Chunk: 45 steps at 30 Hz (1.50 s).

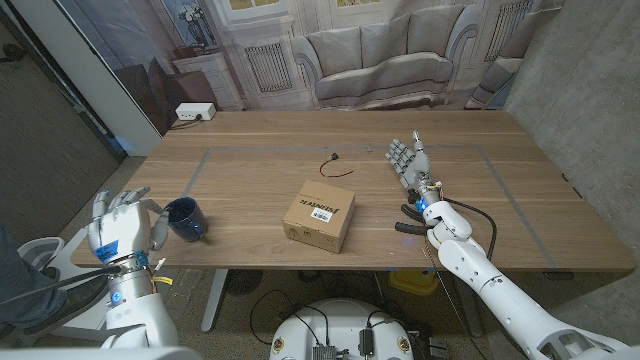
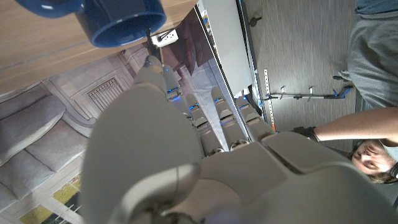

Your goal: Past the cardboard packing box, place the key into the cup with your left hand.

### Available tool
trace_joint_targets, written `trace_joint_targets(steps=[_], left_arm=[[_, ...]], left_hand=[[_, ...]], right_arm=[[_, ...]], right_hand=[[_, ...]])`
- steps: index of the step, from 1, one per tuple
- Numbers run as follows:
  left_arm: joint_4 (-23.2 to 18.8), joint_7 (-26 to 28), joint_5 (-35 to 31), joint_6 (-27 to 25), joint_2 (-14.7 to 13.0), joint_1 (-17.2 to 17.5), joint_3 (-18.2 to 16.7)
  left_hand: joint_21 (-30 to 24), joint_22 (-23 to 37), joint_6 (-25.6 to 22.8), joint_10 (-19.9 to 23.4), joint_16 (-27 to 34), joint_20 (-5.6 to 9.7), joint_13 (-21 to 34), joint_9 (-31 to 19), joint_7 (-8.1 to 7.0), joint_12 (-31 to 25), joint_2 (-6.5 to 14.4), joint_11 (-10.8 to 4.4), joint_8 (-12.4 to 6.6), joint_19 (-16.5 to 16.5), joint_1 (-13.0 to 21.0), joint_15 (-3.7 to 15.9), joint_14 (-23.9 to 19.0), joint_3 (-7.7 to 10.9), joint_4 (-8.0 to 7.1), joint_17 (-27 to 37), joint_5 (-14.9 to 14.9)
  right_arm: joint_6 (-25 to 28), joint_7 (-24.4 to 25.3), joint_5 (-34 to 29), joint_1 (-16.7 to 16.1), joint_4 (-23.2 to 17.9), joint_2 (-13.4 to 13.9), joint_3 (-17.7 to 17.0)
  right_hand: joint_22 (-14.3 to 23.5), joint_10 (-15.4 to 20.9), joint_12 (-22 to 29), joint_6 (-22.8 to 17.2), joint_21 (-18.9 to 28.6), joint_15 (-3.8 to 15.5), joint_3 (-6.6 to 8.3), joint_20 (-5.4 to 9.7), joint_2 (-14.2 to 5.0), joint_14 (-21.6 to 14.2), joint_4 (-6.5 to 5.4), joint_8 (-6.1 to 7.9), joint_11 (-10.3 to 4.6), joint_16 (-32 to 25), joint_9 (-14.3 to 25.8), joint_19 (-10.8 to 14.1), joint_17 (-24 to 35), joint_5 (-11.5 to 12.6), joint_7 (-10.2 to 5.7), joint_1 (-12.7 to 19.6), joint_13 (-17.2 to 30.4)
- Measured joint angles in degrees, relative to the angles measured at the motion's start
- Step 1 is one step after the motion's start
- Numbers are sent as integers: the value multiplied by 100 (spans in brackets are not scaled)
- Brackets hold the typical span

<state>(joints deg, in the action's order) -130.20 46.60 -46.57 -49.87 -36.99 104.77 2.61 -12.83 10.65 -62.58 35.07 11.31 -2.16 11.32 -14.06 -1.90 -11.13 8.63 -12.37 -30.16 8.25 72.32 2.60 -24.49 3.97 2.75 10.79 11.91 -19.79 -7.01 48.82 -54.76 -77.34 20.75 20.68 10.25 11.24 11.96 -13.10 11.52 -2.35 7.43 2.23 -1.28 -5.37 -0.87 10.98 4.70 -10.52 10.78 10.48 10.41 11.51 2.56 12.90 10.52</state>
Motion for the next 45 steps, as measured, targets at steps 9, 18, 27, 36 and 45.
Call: trace_joint_targets(steps=[9,18,27,36,45], left_arm=[[-121,-632,56,-435,-298,-156,35],[-203,-1076,141,-766,-601,-349,118],[-216,-1302,279,-979,-786,-563,274],[-208,-1458,462,-1183,-1017,-811,527],[-291,-1542,631,-1408,-1200,-891,653]], left_hand=[[38,0,0,0,-4,53,0,1,0,0,0,0,-23,-53,0,-22,21,7,7,0,0],[38,1,-13,-55,-45,97,0,36,-15,0,0,10,-44,-96,0,-20,76,24,-10,0,0],[85,1,-14,-95,-45,187,0,56,-83,0,-24,-15,-44,-186,-24,-11,154,24,-10,0,0],[85,2,-40,-118,-45,216,-1,102,-172,0,-61,8,-56,-218,-61,-11,215,37,-44,0,-17],[85,2,-39,-181,-45,216,-1,156,-171,0,-61,12,-66,-279,-61,-8,268,31,-50,0,-17]], right_arm=[[33,-2,1,35,58,-21,10],[50,-9,3,47,89,-32,13],[94,-9,8,27,65,-3,8],[133,-11,22,17,33,36,-9],[156,-32,37,15,19,58,-18]], right_hand=[[0,0,0,0,0,0,0,0,-3,0,0,0,0,0,0,0,0,0,0,3,0],[0,0,0,0,0,0,-24,0,-2,0,24,0,0,0,0,0,0,0,0,3,0],[0,0,0,0,0,0,-24,0,-2,0,24,0,0,0,0,0,0,0,0,3,0],[0,0,0,0,0,0,-24,0,-2,0,24,0,0,0,0,0,0,0,0,3,0],[0,0,0,0,0,-24,-24,0,-2,-24,24,0,0,0,0,0,0,0,0,3,0]])
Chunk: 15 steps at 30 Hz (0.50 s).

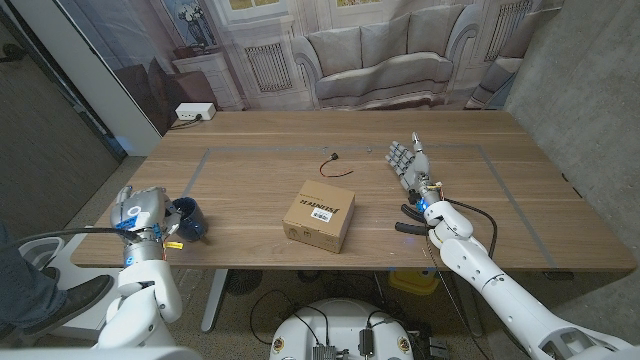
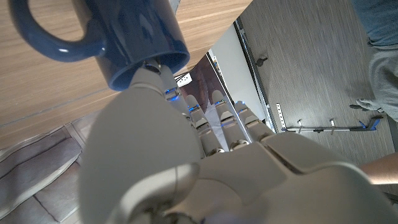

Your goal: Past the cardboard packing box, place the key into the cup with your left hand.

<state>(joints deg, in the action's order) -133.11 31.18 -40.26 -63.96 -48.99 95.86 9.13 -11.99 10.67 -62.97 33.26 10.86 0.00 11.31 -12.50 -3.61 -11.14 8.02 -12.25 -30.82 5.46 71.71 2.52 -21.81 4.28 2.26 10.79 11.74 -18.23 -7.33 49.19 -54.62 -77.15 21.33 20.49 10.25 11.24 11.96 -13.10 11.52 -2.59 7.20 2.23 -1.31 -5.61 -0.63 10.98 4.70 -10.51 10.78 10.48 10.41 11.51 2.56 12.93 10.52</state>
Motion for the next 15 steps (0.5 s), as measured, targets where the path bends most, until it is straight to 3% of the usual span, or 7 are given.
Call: trace_joint_targets(steps=[8,15], left_arm=[[-29,120,269,-97,-48,-7,7],[-5,380,400,14,-73,-8,-2]], left_hand=[[0,0,49,-39,0,0,0,45,-45,0,0,-20,2,0,0,0,0,0,0,0,0],[0,0,1063,-467,0,-121,-3,106,-92,55,-43,2,486,-42,46,-3,174,50,19,-14,2]], right_arm=[[4,-14,7,1,10,4,-5],[5,-17,12,5,34,-6,-9]], right_hand=[[0,0,0,0,0,1,0,0,0,1,0,0,0,0,0,0,0,0,0,0,0],[0,0,0,0,0,1,0,0,0,1,0,0,0,0,0,0,0,0,0,0,0]])
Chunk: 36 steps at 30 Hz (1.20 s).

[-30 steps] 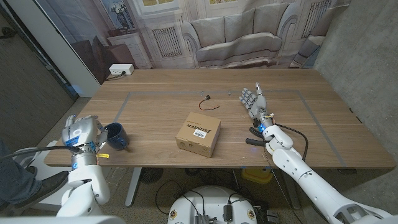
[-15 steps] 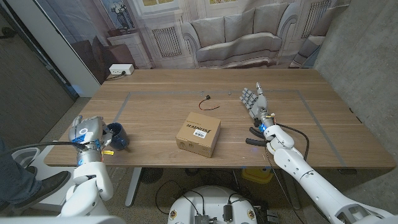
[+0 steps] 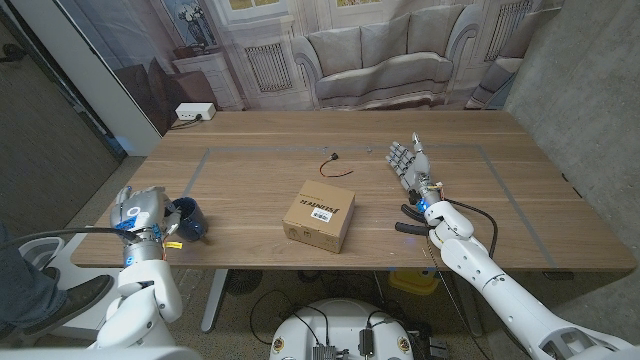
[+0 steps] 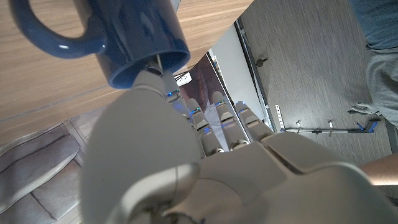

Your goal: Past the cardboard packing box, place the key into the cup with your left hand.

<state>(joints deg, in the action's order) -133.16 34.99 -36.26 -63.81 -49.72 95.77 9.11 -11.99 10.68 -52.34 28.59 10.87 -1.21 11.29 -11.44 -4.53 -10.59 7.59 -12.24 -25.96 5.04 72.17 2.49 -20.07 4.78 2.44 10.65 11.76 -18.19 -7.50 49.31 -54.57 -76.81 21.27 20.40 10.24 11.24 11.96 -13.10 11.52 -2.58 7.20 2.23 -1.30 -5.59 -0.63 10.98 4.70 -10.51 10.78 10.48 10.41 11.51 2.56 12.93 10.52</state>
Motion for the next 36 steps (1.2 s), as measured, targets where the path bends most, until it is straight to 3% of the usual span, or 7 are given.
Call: trace_joint_targets(steps=[8,16,19,23,29,33,36], left_arm=[[40,204,149,153,24,51,-108],[-70,288,284,281,40,222,-270],[-167,291,324,296,56,306,-345],[-366,199,362,210,42,397,-419],[-644,-64,457,-32,-39,500,-537],[-644,-148,505,-38,-39,500,-537],[-896,-195,526,-17,-113,657,-780]], left_hand=[[0,0,548,-402,-44,-75,6,25,-103,24,-78,14,284,-48,-77,-8,196,16,16,0,32],[0,1,789,-601,-44,-124,5,53,-154,24,-158,42,483,-142,-505,-26,302,-197,-197,17,54],[0,1,970,-687,-44,-167,5,53,-151,24,-180,127,593,-185,-652,-19,381,-257,-291,17,95],[0,1,1620,-956,-44,-207,5,37,-284,23,-184,329,943,-286,-969,-17,601,-370,-432,17,161],[38,1,3048,-1335,-44,-257,33,-17,-432,-3,-234,492,1500,-398,-1344,-25,823,-536,-646,17,249],[38,1,3718,-1446,-44,-288,32,-43,-435,-23,-238,539,1612,-429,-1707,-25,884,-677,-851,16,288],[38,1,3944,-1509,-44,-320,32,-44,-430,-23,-247,555,1612,-460,-1822,-26,941,-753,-927,16,288]], right_arm=[[0,5,3,20,33,-28,-2],[0,25,0,32,41,-41,4],[-1,41,-7,31,30,-41,5],[-6,67,-25,13,-9,-41,8],[-7,94,-37,-18,-63,-37,21],[-7,94,-37,-36,-102,-33,27],[-14,159,-77,-66,-157,-24,31]], right_hand=[[0,0,0,0,0,1,0,0,-23,0,0,0,0,0,0,0,0,0,0,23,0],[0,0,0,0,0,1,-17,0,-23,1,17,0,0,0,0,0,0,0,0,23,0],[0,0,0,0,0,1,-16,0,-23,1,16,0,0,0,0,0,0,0,0,23,0],[0,0,0,0,0,1,-16,0,-23,1,16,0,0,0,0,0,0,0,0,23,0],[0,0,0,0,0,1,-16,0,-23,1,16,0,0,0,0,0,0,0,0,23,0],[0,0,0,0,0,1,-16,0,-24,1,16,0,0,0,0,0,0,0,0,24,0],[0,0,0,0,0,1,-16,0,-45,1,16,0,0,0,0,0,0,0,0,46,0]])
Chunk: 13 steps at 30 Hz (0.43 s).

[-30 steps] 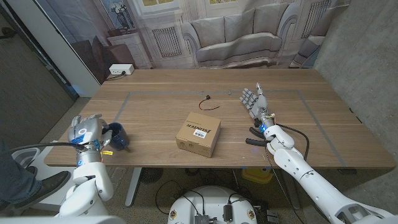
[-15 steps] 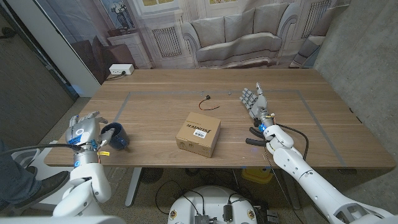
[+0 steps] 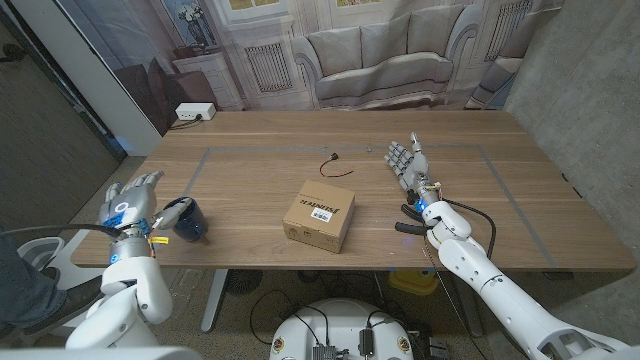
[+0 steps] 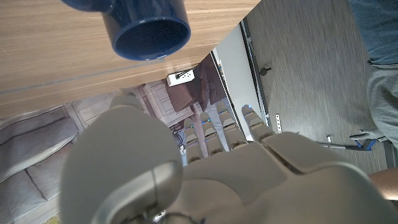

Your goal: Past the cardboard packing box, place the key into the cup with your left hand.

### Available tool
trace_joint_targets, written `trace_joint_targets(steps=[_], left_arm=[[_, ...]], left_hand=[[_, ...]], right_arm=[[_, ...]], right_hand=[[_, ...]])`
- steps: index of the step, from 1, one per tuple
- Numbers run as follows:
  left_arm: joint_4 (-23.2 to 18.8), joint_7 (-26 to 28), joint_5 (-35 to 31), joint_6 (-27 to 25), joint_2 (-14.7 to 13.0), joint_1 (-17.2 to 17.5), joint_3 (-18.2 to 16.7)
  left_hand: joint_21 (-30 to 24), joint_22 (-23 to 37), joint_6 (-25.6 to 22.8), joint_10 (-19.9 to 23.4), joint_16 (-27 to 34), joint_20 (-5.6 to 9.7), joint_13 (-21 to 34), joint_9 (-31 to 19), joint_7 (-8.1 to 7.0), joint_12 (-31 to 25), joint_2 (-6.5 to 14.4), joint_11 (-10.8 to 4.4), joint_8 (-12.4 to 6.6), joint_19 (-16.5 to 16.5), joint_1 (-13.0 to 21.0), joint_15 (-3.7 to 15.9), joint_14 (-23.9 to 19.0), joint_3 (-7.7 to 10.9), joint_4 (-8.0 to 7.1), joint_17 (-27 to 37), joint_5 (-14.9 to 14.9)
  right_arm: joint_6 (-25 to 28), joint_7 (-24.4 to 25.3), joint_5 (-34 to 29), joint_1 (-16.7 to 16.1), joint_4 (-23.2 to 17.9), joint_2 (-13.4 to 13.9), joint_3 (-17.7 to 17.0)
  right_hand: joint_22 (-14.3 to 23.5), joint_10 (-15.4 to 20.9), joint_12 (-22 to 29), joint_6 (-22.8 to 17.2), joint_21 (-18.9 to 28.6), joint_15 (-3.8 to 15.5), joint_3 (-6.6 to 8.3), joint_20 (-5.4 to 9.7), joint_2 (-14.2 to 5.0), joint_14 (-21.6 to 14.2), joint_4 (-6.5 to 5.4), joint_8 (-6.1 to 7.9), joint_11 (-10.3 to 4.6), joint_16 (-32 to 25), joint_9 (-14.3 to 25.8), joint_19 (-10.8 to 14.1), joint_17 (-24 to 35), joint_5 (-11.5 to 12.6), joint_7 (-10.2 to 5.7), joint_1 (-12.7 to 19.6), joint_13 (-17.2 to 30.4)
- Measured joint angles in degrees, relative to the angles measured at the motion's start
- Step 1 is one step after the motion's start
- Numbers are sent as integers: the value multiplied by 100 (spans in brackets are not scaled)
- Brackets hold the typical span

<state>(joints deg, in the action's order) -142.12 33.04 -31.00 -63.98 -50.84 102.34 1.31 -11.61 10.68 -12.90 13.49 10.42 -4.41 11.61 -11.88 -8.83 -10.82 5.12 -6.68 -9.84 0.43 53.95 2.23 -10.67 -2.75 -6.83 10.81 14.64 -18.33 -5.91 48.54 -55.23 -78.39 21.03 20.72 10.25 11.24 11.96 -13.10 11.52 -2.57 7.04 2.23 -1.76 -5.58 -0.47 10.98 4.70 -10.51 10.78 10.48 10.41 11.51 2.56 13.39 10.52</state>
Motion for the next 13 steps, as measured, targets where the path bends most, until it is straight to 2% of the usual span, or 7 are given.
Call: trace_joint_targets(steps=[5,13], left_arm=[[-101,-101,2,49,-53,63,-105],[-188,-195,-55,209,-104,154,-266]], left_hand=[[0,0,38,-68,0,1,-15,0,4,0,5,-6,-2,1,-132,-20,71,-40,-40,0,23],[0,0,-98,-99,0,-19,-16,0,74,0,6,-37,-124,-60,-216,6,103,-64,-63,0,23]], right_arm=[[-21,41,-23,-48,-80,13,2],[-86,166,-93,-170,-288,52,9]], right_hand=[[0,0,0,0,0,0,0,0,0,0,0,0,0,0,0,0,0,0,0,0,0],[0,0,0,0,0,0,0,0,0,0,0,0,0,0,0,0,0,0,0,0,0]])
